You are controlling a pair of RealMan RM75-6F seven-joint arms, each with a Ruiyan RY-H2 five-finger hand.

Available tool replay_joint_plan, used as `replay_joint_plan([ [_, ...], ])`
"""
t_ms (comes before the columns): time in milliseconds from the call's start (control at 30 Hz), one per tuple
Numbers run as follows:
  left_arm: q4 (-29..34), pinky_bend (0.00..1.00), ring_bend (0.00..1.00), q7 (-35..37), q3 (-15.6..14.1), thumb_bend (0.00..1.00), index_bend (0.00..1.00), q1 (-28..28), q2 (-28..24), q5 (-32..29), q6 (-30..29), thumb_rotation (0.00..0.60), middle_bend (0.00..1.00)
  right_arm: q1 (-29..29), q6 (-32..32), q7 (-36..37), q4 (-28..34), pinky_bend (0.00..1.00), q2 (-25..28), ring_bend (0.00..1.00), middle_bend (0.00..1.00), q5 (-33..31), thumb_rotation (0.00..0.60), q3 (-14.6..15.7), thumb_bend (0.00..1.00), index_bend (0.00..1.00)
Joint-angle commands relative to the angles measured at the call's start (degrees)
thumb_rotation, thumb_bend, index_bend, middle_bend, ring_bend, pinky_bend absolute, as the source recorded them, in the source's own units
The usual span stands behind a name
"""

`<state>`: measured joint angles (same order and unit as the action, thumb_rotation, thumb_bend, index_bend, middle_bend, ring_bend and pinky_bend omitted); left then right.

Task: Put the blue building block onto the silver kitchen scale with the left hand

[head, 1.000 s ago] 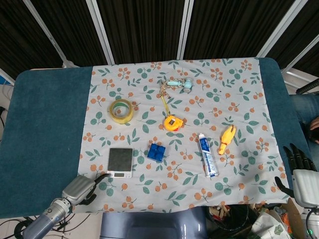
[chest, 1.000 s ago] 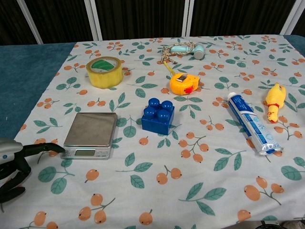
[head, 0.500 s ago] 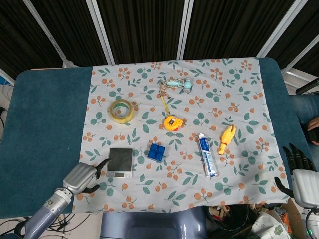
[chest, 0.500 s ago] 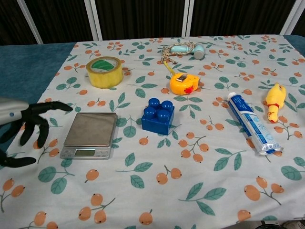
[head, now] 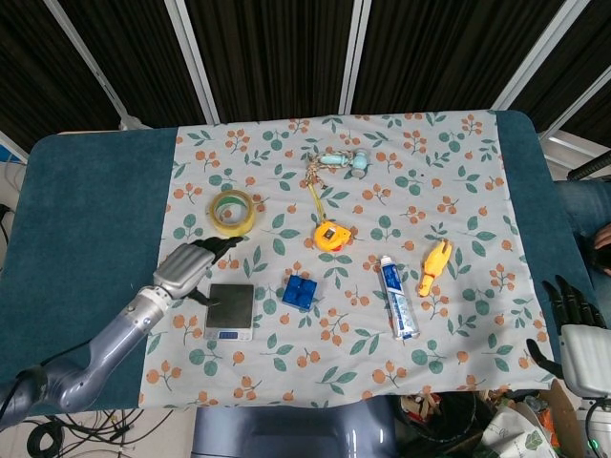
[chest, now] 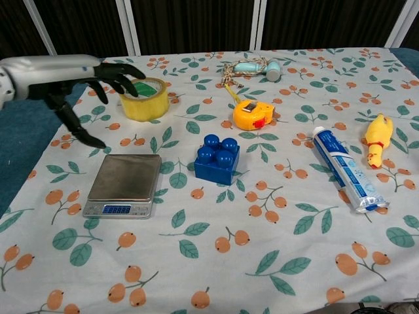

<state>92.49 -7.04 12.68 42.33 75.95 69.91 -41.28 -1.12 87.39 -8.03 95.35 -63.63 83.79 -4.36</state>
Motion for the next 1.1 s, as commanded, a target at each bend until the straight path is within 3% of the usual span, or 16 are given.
replay_joint_plan([
  [33,-7.2,0.23,0.11,1.7,2.9,0.00,0.00,7.6,4.1,-3.2,7.7,0.600,0.15,-0.1,-0.2,0.1,-0.1,0.18,0.0,0.07,0.00,-0.3,0.600,-0.1,0.21,0.00],
  [333,-13.4,0.20,0.08,3.1,3.5,0.00,0.00,15.3,10.4,-5.4,14.2,0.600,0.13,-0.1,-0.1,0.2,-0.1,0.18,0.1,0.07,0.00,-0.2,0.600,-0.1,0.21,0.00],
  [700,-13.3,0.17,0.07,7.5,2.2,0.00,0.00,18.2,12.1,-4.5,18.6,0.600,0.13,-0.1,0.0,0.4,-0.1,0.18,0.2,0.07,0.00,0.3,0.600,0.0,0.21,0.00],
  [1100,-16.8,0.18,0.11,8.4,-0.6,0.00,0.02,19.5,15.5,-0.1,17.0,0.600,0.20,-0.1,-0.1,0.4,-0.1,0.18,0.1,0.07,0.00,0.1,0.600,0.0,0.21,0.00],
])
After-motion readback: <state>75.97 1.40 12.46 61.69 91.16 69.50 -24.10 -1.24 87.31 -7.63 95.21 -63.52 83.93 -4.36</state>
